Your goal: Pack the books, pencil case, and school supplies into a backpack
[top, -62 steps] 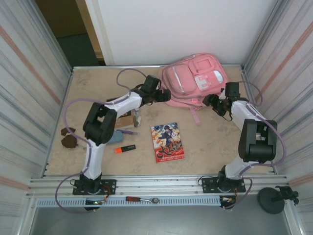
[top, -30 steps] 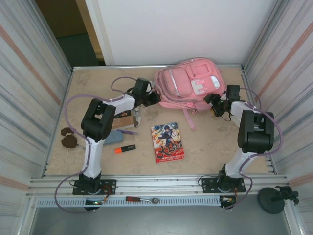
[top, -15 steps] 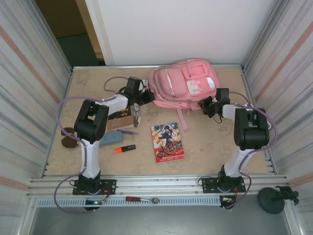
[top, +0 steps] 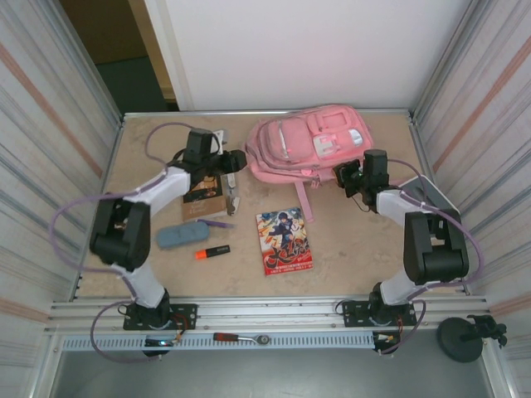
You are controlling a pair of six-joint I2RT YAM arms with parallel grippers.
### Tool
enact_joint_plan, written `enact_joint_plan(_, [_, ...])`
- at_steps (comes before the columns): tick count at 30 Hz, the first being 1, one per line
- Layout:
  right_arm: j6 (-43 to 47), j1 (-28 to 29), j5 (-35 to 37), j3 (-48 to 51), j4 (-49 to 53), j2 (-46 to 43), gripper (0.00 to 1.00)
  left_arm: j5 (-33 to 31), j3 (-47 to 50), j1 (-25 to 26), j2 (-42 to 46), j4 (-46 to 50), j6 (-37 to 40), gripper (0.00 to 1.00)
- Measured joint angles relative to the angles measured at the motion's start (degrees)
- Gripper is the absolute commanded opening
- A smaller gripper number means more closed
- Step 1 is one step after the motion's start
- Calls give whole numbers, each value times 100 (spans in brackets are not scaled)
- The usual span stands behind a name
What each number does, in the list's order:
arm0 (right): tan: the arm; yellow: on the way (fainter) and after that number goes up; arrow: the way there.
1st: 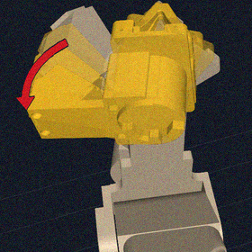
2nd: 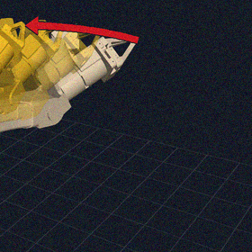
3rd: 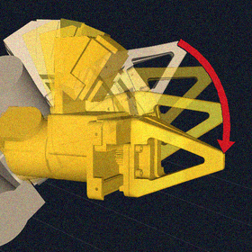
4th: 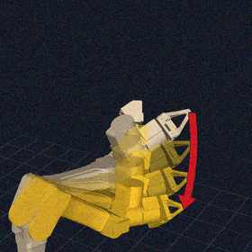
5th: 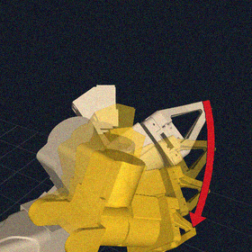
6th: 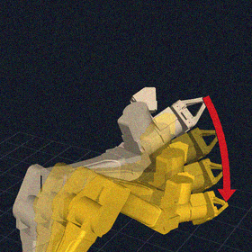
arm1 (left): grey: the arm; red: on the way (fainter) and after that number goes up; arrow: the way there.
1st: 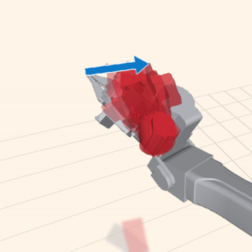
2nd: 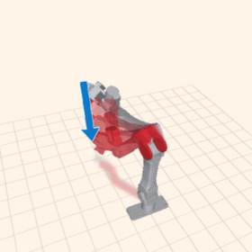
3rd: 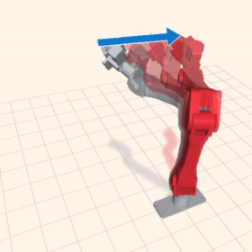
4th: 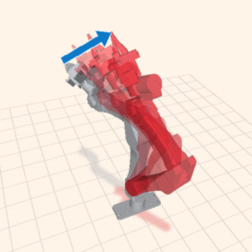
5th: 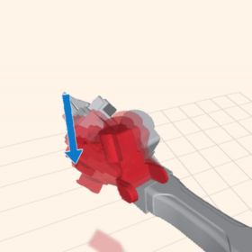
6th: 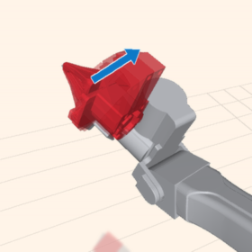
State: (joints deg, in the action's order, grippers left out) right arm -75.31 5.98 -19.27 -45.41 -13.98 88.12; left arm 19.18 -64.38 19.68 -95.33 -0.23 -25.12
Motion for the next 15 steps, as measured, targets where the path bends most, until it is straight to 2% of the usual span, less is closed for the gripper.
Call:
enact_joint_plan(3, [-105,131,131,0,9,-229,3,-44,662,328,739,-341,166,60])
enact_joint_plan(5, [-127,205,197,0,31,-356,3,-90,916,824,907,-520,345,60])
enact_joint_plan(10, [-131,334,323,0,81,-479,3,-372,866,2199,483,-732,811,54])
enact_joint_plan(12, [-129,365,350,-2,111,-483,3,-527,656,2500,155,-730,938,49])
enact_joint_plan(15, [-129,413,415,0,170,-483,3,-855,256,2686,-363,-734,1058,44])
